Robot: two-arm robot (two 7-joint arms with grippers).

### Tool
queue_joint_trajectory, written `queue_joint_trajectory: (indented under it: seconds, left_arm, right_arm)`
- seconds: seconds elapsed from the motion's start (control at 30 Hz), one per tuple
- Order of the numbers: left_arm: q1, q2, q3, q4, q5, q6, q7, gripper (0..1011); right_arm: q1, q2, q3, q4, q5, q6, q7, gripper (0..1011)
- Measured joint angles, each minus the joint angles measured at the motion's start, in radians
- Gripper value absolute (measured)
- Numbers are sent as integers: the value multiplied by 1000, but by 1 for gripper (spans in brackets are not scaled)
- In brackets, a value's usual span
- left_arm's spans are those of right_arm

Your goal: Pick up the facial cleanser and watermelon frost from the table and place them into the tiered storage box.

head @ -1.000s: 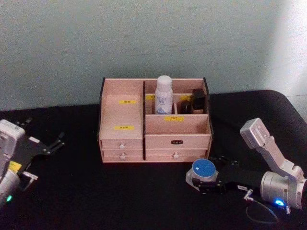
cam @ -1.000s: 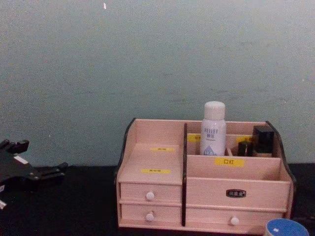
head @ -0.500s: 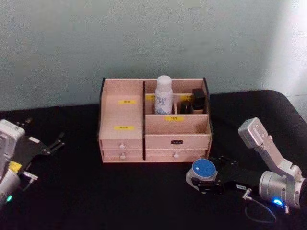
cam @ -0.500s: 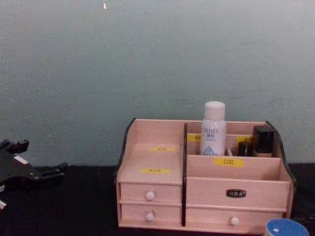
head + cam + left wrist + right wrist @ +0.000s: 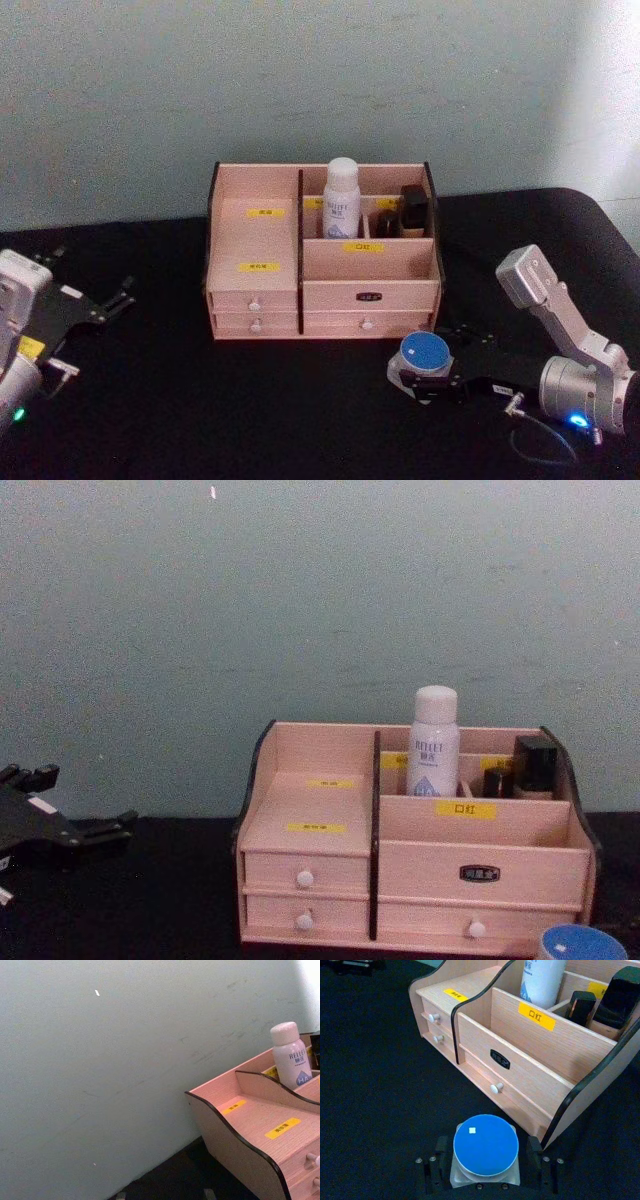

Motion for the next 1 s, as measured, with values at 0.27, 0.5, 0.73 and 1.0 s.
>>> queue_joint_trajectory:
  seconds: [0.27,0.5,0.73,1.0]
  left_arm:
    - [0,0,0,0,0,0,0,1001]
    - [0,0,0,0,0,0,0,1001]
    - [0,0,0,0,0,0,0,1001]
    - [0,0,0,0,0,0,0,1001]
  right_arm:
    - [0,1,0,0,0,-1,0,1000]
    - [-1,1,0,-1,0,-2,1,1000]
    - [-1,1,0,-1,0,-2,1,1000]
    - [-1,1,0,-2,0,-3,1,841]
